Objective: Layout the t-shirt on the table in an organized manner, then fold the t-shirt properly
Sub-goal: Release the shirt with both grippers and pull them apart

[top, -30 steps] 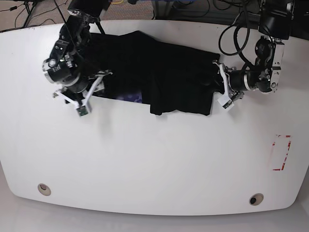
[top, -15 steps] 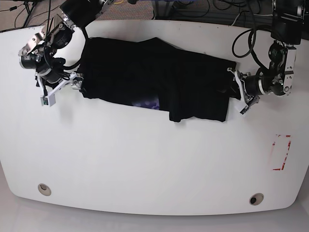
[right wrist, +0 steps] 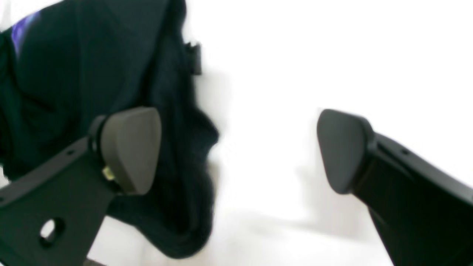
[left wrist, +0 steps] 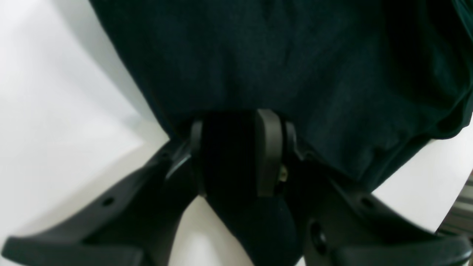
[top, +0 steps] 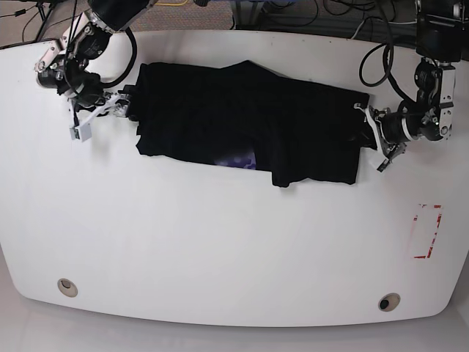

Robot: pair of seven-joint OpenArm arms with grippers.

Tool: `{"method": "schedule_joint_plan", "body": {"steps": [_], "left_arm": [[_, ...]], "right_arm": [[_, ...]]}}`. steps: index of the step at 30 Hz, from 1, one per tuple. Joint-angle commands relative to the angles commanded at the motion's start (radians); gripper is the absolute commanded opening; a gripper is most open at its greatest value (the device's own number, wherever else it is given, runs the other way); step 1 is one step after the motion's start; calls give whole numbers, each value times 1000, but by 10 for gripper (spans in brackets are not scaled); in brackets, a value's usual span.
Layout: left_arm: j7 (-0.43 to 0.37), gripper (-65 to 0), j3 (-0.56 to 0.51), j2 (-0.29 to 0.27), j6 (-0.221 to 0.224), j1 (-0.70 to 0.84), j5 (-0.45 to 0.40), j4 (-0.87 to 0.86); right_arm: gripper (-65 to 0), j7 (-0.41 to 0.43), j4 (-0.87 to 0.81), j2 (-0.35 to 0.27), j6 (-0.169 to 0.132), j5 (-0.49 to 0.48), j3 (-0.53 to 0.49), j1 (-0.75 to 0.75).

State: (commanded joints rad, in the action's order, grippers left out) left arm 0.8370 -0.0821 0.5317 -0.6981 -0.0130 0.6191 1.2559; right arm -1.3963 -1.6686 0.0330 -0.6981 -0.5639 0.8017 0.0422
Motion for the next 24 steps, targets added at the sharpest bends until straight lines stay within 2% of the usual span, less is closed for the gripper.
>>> {"method": "schedule_joint_plan", "body": {"steps": [7, 14, 18, 20, 21, 22, 24], "left_arm": [[35, -478, 2, -5, 0, 0, 0, 0], [35, -478, 2, -6, 0, 0, 0, 0], [35, -478, -2, -6, 0, 0, -3, 0], [35, -478, -2, -14, 0, 0, -5, 0], [35, -478, -2, -18, 0, 0, -5, 0], [38, -478, -2, -29, 0, 0, -5, 0], [44, -478, -2, -38, 0, 0, -6, -2]], "right_arm": [[0, 27, 0, 52, 0, 5, -74, -3], [-13, 101, 0, 60, 0, -2, -157, -5], [-160, 133, 0, 60, 0, 5, -184, -6], [-350, 153, 0, 60, 0, 5, -192, -6], [-384, 154, 0, 60, 0, 5, -192, -6], [-466, 159, 0, 60, 0, 5, -192, -6], [-572, 160, 0, 60, 0, 5, -193, -8]]}}
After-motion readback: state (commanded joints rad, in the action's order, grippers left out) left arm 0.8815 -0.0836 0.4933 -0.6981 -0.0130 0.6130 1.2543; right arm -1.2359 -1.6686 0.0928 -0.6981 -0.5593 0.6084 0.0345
